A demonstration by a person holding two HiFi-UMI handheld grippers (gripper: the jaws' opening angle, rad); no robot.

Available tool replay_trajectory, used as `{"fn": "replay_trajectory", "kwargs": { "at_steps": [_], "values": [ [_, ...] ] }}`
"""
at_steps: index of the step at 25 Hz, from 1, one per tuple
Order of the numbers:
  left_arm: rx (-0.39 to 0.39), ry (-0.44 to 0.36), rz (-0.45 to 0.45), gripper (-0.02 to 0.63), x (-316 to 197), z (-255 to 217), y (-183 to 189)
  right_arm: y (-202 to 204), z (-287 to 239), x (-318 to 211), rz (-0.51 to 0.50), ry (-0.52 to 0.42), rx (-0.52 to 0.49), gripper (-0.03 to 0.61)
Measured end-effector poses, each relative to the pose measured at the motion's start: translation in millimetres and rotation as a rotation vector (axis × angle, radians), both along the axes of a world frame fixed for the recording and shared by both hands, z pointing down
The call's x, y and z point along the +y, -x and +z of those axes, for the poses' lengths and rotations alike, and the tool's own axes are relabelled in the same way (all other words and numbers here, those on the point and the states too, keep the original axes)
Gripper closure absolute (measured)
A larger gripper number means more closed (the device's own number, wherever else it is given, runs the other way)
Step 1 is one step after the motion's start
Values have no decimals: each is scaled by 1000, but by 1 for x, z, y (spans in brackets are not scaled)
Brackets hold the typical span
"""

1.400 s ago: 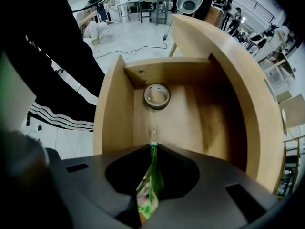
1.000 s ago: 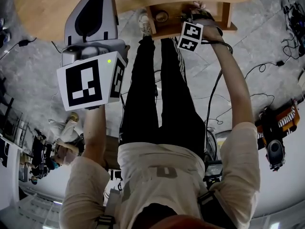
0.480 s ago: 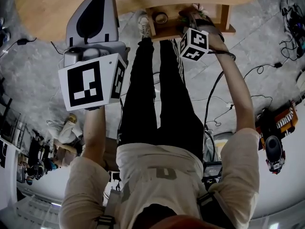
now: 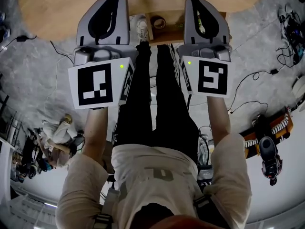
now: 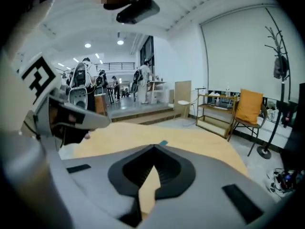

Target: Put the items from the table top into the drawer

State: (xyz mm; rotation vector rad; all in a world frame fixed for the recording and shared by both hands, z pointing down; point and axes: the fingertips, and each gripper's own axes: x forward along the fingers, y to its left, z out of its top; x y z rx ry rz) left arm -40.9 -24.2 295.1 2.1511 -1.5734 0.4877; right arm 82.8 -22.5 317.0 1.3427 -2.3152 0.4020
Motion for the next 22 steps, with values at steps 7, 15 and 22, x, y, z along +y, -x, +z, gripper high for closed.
{"fn": "replay_trajectory", "kwargs": {
  "at_steps": [7, 15, 22],
  "values": [
    [7, -15, -1, 606, -8, -2, -1, 9, -15, 1, -27, -15, -44, 574],
    [-4, -2, -35, 606, -12, 4, 11, 31, 21, -47, 86, 99, -116, 551],
    [-7, 9, -67, 606, -26, 8, 32, 74, 109, -158, 373, 292, -214, 333]
  ]
}}
